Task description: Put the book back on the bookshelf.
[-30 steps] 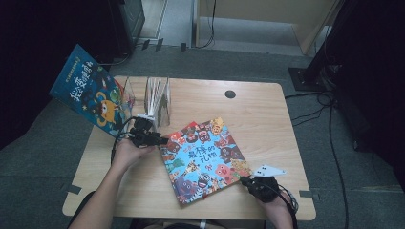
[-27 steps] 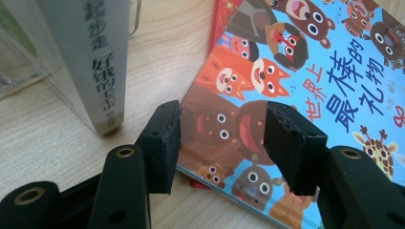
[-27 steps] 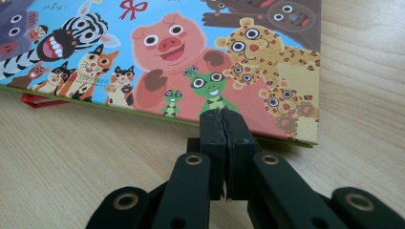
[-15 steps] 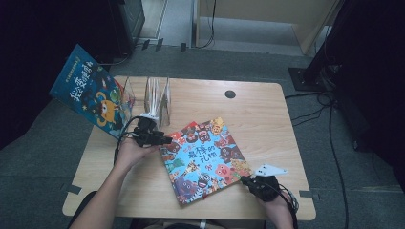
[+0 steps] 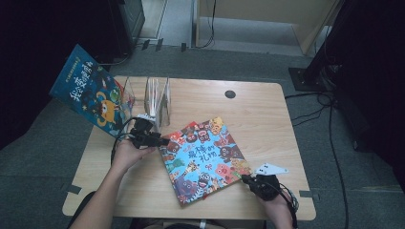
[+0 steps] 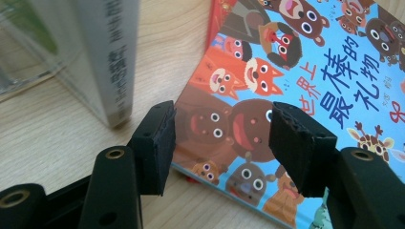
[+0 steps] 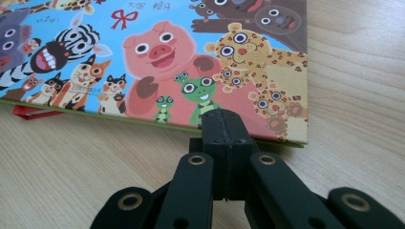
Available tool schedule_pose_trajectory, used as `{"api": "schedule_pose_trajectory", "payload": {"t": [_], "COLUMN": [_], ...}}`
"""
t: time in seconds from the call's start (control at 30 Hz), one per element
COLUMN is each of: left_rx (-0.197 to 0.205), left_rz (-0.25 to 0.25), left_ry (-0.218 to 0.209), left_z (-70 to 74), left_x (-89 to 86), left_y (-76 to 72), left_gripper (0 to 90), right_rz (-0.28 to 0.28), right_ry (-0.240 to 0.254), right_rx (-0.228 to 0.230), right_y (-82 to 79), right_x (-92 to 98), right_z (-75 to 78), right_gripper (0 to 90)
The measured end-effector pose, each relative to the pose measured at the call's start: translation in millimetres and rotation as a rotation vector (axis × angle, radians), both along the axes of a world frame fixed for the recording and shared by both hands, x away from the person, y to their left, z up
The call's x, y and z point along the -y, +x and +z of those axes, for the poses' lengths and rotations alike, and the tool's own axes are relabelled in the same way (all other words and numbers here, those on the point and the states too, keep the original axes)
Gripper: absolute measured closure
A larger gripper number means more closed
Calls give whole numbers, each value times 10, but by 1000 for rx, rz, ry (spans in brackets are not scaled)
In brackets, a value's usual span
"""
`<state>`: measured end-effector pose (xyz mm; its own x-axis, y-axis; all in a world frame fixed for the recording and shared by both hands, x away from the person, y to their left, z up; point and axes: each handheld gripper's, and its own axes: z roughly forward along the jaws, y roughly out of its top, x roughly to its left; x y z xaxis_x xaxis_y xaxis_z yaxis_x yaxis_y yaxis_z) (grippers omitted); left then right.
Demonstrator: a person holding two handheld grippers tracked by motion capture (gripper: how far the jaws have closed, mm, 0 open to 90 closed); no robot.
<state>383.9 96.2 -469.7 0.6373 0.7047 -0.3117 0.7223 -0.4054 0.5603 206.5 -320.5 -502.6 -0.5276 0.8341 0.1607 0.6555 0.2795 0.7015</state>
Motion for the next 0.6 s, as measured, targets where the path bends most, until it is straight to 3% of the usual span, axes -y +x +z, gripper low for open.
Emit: {"api": "schedule_pose_trajectory", "payload": {"t": [0.33, 0.6], "left_rx": [-2, -5], "left_rz": [9, 39], "left_ry": [24, 11], "left_z": [-15, -40], "left_x": [-74, -173], "left_y": [-37, -32], "left_gripper": [417, 417], "right_rz": [-20, -22], "right_ry": [-18, -10], "right_rx": [-9, -12], "right_y": [54, 119], "right_x": [15, 35], "right_z": [-7, -10], "right_gripper": [900, 900]}}
